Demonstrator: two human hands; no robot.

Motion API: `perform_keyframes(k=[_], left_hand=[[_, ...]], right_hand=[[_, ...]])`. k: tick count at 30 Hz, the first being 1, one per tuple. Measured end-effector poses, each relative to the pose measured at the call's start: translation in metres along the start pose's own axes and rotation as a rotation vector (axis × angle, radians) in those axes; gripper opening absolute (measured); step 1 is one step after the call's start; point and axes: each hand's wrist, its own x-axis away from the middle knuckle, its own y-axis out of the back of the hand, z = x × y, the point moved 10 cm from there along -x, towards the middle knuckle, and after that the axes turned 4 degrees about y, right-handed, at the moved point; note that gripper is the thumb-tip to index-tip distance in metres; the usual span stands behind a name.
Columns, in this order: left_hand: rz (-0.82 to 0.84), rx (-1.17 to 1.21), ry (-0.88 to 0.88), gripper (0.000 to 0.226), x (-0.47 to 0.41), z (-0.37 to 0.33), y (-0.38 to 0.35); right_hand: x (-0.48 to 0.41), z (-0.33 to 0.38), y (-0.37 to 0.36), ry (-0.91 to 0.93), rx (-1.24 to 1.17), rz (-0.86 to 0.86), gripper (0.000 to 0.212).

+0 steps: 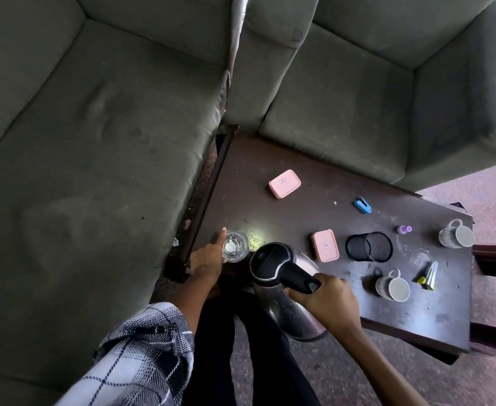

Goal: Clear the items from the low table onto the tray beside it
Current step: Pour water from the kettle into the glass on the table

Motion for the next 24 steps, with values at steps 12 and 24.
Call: perform_keyframes(k=[12, 24], left_hand=[[-0.014, -0.029, -0.001, 0.073, -0.0015, -0.0005, -0.0013], [-0.013, -0.023, 0.006, 0.073, -0.0015, -0.0003, -0.0022]], right_hand=[[-0.0006, -0.0018, 0.0000, -0.008, 0.009, 0.011, 0.051], [0.0015, -0.0007, 0.0016, -0.020, 0.017, 0.029, 0.051]])
